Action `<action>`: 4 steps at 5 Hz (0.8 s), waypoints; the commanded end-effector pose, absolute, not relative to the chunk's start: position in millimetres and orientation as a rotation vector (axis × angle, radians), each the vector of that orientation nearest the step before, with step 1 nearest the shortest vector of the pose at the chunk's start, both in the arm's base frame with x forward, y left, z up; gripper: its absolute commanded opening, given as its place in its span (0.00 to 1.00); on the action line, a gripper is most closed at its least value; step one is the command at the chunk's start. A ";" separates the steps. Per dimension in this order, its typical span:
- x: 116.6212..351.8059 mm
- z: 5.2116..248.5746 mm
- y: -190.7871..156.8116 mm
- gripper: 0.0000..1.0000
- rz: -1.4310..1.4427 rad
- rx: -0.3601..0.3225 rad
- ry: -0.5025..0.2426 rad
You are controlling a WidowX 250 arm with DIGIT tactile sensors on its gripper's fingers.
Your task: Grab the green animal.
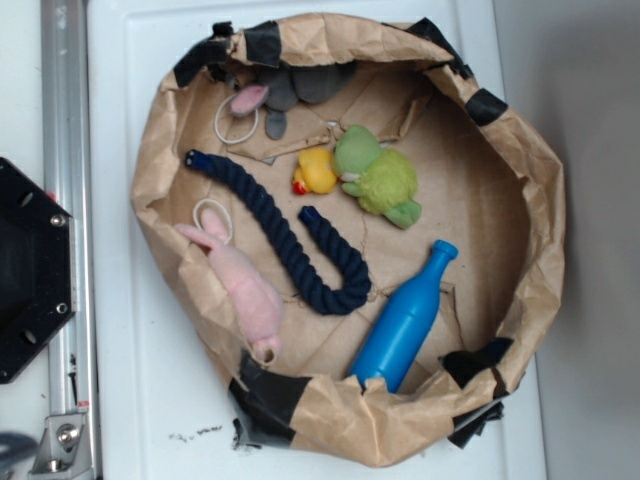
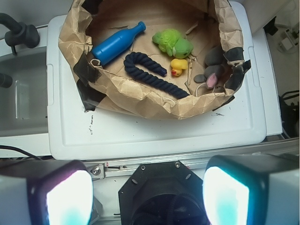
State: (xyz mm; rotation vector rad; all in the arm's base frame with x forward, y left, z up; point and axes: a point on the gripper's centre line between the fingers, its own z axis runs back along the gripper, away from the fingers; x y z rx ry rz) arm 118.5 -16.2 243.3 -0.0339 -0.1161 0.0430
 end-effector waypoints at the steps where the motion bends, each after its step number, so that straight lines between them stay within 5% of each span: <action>1: 118.5 243.3 -16.2 1.00 0.043 -0.034 -0.116; 2: 168.5 224.2 15.5 1.00 0.001 0.123 -0.088; 3: 208.2 208.4 33.3 1.00 -0.060 0.092 -0.144; 4: 250.2 165.7 33.6 1.00 -0.174 0.088 -0.162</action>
